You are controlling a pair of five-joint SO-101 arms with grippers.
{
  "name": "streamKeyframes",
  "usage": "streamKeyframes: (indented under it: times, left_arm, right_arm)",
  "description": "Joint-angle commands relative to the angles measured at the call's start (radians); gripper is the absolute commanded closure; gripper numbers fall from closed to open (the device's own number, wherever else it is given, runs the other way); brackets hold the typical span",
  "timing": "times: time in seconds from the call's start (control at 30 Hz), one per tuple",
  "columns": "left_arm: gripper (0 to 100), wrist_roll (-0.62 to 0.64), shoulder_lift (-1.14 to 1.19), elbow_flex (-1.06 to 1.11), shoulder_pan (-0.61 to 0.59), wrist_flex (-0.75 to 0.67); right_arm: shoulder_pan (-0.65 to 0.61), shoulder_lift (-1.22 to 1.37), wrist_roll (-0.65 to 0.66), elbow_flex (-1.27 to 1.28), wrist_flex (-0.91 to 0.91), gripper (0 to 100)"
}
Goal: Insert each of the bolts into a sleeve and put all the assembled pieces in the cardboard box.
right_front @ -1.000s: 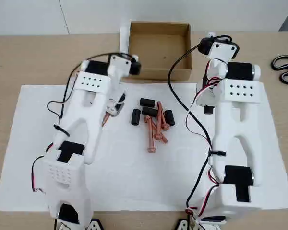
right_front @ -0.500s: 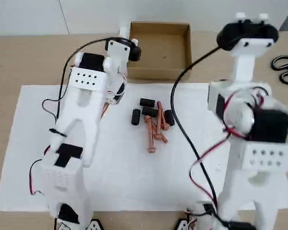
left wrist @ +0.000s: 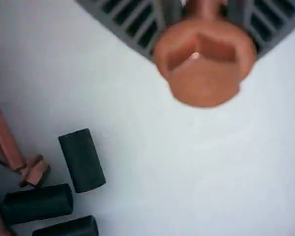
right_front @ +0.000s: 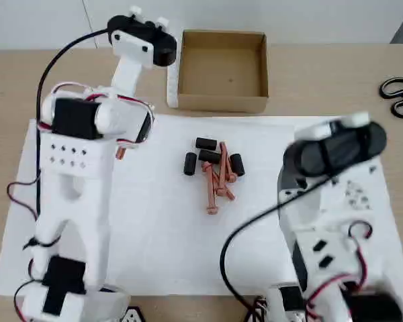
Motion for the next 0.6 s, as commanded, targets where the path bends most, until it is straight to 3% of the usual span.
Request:
streamKeyframes:
  times: [0.0, 0.33, 0.57]
  left_arm:
    - [99, 0.002, -0.158, 0.022, 0.009, -0.015]
    - [99, 0.006, -0.434, 0.217, 0.012, -0.077]
    - [99, 0.198, -0.563, 0.358, 0.012, -0.121]
  right_arm:
    - [-0.008, -0.108, 0.009, 0.071, -0.065, 99.5]
    - [-0.01, -0.331, -0.002, 0.262, -0.018, 99.5]
    - [-0.005, -0.595, -0.127, 0.42, -0.137, 99.3]
